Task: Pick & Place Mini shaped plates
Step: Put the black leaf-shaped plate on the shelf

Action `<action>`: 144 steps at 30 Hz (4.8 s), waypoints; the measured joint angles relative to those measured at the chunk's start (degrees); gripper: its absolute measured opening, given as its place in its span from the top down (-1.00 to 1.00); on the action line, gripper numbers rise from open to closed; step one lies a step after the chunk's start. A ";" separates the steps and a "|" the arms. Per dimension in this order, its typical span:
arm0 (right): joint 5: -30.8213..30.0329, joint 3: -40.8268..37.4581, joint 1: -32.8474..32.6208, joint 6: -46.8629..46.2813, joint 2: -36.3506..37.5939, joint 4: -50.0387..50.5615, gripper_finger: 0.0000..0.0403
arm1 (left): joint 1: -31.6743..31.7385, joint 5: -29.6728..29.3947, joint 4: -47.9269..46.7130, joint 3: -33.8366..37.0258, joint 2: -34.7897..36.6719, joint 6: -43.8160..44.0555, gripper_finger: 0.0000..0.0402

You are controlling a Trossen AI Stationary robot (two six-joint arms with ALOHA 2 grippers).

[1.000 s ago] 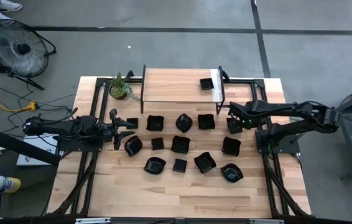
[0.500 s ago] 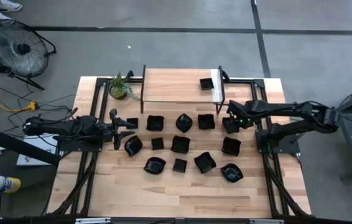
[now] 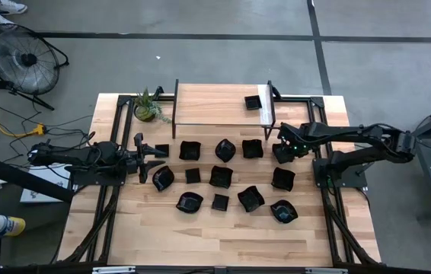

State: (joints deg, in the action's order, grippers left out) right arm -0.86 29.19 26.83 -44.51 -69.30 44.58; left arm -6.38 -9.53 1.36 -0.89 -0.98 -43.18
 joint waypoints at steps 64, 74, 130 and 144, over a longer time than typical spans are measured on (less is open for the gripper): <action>15.65 0.04 -5.41 1.29 26.60 -32.80 0.99 | 0.01 0.01 -0.01 0.00 0.01 0.00 0.23; 12.60 1.63 -5.92 6.36 26.41 -44.24 1.00 | -0.01 0.01 -0.01 0.00 0.01 0.00 0.23; 17.89 71.23 11.95 8.20 -36.47 1.44 0.95 | -0.01 0.00 -0.01 0.00 0.00 0.00 0.23; 17.60 71.19 10.62 4.13 -36.59 2.30 0.94 | -0.01 0.00 -0.01 0.00 0.01 0.00 0.23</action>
State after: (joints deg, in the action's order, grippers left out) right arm 16.74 100.38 37.45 -40.38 -105.89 46.88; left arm -6.39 -9.53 1.34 -0.89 -0.97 -43.18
